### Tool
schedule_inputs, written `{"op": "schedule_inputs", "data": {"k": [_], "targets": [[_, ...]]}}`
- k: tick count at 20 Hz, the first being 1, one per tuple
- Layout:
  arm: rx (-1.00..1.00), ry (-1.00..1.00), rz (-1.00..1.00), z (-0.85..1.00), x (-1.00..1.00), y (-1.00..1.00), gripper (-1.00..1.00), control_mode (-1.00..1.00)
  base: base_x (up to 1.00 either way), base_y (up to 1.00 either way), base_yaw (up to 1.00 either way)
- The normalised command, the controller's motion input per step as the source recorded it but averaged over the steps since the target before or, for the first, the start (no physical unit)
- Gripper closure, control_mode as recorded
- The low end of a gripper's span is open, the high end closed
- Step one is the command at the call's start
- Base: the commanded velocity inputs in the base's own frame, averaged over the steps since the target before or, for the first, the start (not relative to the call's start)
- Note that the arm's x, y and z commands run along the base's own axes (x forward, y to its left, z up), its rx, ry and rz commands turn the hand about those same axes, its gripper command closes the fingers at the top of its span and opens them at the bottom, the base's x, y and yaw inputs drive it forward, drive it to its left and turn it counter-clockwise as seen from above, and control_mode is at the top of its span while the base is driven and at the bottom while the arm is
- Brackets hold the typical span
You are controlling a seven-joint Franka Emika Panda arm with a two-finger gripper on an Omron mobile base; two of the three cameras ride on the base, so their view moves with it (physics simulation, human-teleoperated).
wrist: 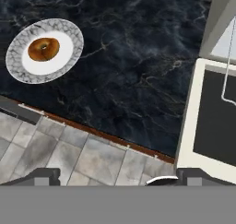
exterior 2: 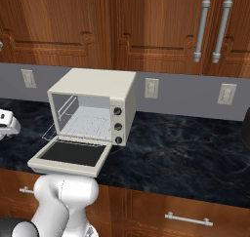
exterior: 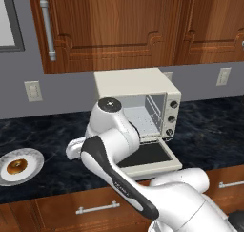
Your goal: Pick up the bagel from the plate, place it on the toaster oven rack, close the door, and set the timer.
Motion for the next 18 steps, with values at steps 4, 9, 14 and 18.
{"op": "schedule_inputs", "data": {"k": [4,9,14,18], "targets": [[-0.07,0.00,0.19,-0.35,0.06,0.54,-1.00,-1.00,0.00,0.00,0.00],[-0.06,-0.02,0.15,-0.28,0.00,0.43,-1.00,-1.00,0.00,0.00,0.00],[0.00,-0.08,0.04,-0.10,0.00,0.20,-1.00,-1.00,0.00,0.00,0.00],[0.04,-0.07,0.00,0.00,0.00,0.02,-1.00,-1.00,0.00,0.00,0.00]]}}
